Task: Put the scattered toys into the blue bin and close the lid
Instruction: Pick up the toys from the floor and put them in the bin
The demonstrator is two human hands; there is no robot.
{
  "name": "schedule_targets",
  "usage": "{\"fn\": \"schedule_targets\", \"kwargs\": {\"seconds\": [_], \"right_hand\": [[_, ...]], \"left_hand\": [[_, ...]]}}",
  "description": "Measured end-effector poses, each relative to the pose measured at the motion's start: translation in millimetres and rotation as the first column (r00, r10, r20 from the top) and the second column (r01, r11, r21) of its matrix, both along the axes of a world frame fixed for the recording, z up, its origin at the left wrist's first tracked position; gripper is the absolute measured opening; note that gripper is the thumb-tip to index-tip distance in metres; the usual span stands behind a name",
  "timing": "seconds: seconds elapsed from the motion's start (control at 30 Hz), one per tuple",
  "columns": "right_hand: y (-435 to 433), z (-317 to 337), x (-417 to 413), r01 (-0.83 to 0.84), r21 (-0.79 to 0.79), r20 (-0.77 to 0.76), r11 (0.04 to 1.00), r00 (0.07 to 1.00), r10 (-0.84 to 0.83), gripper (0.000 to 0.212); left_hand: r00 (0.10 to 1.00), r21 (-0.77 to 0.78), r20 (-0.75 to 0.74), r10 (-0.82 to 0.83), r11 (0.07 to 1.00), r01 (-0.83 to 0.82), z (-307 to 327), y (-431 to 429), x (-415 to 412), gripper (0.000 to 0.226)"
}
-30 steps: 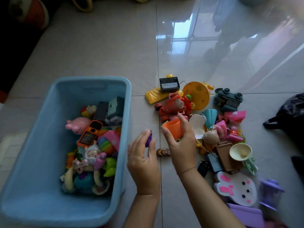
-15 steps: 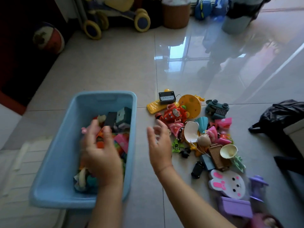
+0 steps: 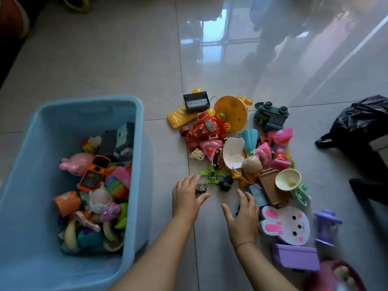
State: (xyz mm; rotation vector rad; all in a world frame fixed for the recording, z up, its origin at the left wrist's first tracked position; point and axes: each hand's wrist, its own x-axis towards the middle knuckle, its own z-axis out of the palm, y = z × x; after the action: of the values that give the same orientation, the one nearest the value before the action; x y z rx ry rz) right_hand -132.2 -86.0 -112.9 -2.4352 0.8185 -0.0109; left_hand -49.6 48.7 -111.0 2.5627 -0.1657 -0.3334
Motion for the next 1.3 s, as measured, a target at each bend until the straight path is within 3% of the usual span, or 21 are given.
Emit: {"fn": "schedule_targets", "kwargs": {"seconds": [0.13, 0.3, 0.53, 0.63, 0.77, 0.93, 1.03, 1.1, 1.2, 1.3], "right_hand": [[-1.1, -17.5, -0.9, -0.041, -0.111, -0.022, 0.993, 0.999, 0.038, 0.064], [0.1, -22.9, -4.7, 0.02, -0.144, 0.001, 0.989, 1.0, -0.02, 0.059], [0.0, -15.9, -12.8, 0.034, -0.037, 0.151, 0.999, 0.988, -0.028, 0.048], [3.0, 8.8, -10.1, 0.049, 0.038, 0.228, 0.998, 0.972, -0.056, 0.046], [18.6, 60.6, 3.1, 0.027, 0.127, 0.375, 0.992, 0.924, -0.074, 0.042], [65.4, 130.7, 25.6, -0.089, 0.256, 0.558, 0.963, 0.827, -0.072, 0.04], [111.9, 172.0, 33.5, -0.23, 0.276, 0.639, 0.933, 0.769, 0.001, 0.037], [141.8, 192.6, 36.2, -0.367, 0.265, 0.682, 0.892, 0.725, 0.096, 0.037], [169.6, 206.5, 39.3, -0.558, 0.216, 0.688, 0.801, 0.669, 0.28, 0.047], [151.6, 192.3, 45.0, -0.522, 0.182, 0.626, 0.833, 0.715, 0.312, 0.056]], "left_hand": [[0.999, 0.06, -0.016, -0.043, 0.997, 0.044, -16.5, 4.6, -0.8, 0.06], [0.998, 0.04, 0.058, 0.033, 0.999, -0.036, -23.1, 2.3, -6.4, 0.036], [0.985, -0.067, 0.13, 0.114, 0.992, -0.106, -6.5, 5.4, -19.3, 0.031], [0.979, -0.179, 0.113, 0.171, 0.972, -0.149, 23.0, 4.9, -25.1, 0.031], [0.949, -0.28, 0.211, 0.232, 0.945, -0.169, 81.5, 8.7, -32.1, 0.034], [0.798, -0.438, 0.428, 0.424, 0.87, -0.227, 170.3, 34.5, -43.6, 0.034], [0.597, -0.507, 0.504, 0.624, 0.774, -0.38, 209.5, 72.9, -42.9, 0.033], [0.488, -0.537, 0.475, 0.733, 0.68, -0.499, 218.0, 106.7, -37.0, 0.036], [0.467, -0.447, 0.466, 0.751, 0.656, -0.608, 208.9, 145.0, -26.4, 0.043], [0.472, -0.416, 0.528, 0.706, 0.7, -0.581, 206.3, 134.5, -22.7, 0.049]]}}
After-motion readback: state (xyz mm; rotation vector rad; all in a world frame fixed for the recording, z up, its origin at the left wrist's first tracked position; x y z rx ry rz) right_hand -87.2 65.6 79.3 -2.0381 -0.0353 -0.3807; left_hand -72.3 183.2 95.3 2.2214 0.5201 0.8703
